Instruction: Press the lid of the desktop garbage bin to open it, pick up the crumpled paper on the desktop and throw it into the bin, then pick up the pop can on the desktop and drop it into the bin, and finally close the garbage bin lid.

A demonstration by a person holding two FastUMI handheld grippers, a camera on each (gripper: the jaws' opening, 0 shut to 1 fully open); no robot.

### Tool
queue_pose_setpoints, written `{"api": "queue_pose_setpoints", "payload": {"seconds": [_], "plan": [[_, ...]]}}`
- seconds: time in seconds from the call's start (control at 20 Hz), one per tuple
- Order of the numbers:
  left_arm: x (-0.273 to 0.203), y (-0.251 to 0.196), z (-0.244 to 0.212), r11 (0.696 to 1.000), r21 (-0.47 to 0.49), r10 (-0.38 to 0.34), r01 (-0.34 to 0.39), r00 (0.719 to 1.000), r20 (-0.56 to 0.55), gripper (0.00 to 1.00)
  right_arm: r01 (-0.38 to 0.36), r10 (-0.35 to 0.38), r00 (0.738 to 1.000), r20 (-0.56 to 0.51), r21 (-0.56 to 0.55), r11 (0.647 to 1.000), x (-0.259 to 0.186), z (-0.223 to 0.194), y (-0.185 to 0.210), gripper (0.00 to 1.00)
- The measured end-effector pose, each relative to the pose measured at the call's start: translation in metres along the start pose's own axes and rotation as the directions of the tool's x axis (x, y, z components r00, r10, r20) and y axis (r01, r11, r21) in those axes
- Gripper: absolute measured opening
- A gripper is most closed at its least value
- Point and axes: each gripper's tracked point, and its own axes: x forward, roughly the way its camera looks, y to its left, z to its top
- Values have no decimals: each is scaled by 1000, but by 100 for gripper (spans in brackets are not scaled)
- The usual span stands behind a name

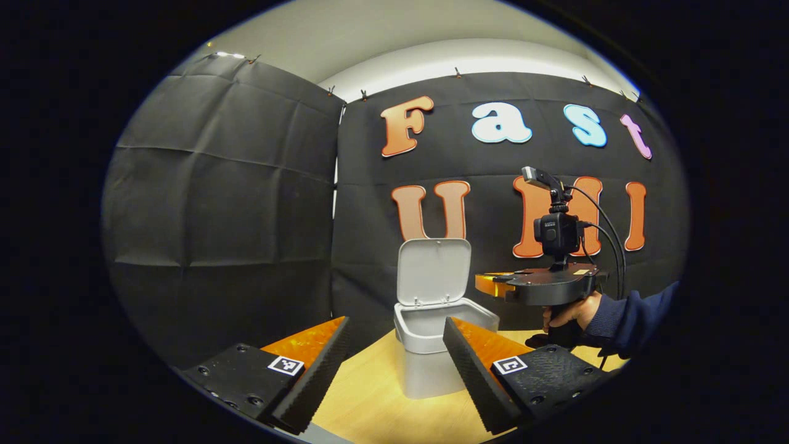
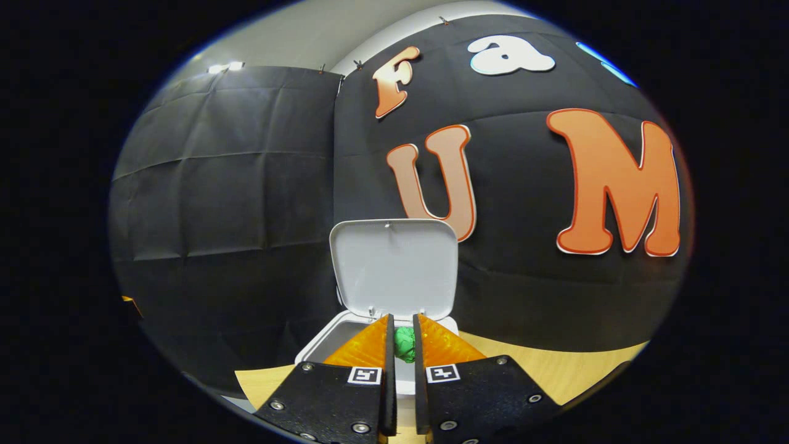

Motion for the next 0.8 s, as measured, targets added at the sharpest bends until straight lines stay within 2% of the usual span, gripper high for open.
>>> {"api": "queue_pose_setpoints", "payload": {"seconds": [0.05,0.15,0.3,0.35,0.45,0.5,0.55,0.6,0.65,0.75,0.8], "plan": [[0,6,-2,1000,-2,12,-12,1000,-6,99,5,-5,1000,-1,1,1000,4,-2,0,12],[0,16,-6,999,-5,33,-33,999,-14,99,18,-18,1000,-3,8,1000,16,-6,-1,12],[2,24,-13,999,-10,53,-53,998,-26,99,24,-24,1000,-10,19,1000,26,-13,-1,20],[5,22,-15,999,-13,52,-52,998,-30,99,21,-21,1000,-10,18,1000,28,-16,-1,36],[12,18,-19,999,-17,43,-43,998,-40,95,18,-18,1000,-1,7,1000,29,-15,-3,41],[13,14,-21,999,-20,35,-36,998,-45,95,14,-14,1000,5,3,1000,29,-14,-3,48],[15,8,-22,999,-24,24,-25,999,-47,95,17,-17,1000,14,-4,1000,26,-13,-5,61],[17,2,-24,1000,-25,13,-14,999,-52,96,22,-21,1000,21,-10,1000,23,-11,-7,58],[19,-3,-24,1000,-25,3,-5,999,-50,96,28,-27,999,26,-13,1000,19,-11,-11,60],[23,-13,-23,999,-26,-22,20,999,-49,95,48,-48,999,15,-4,999,6,-15,-22,88],[24,-22,-22,999,-27,-38,37,998,-44,96,56,-56,998,19,2,998,-2,-15,-27,80]]}}
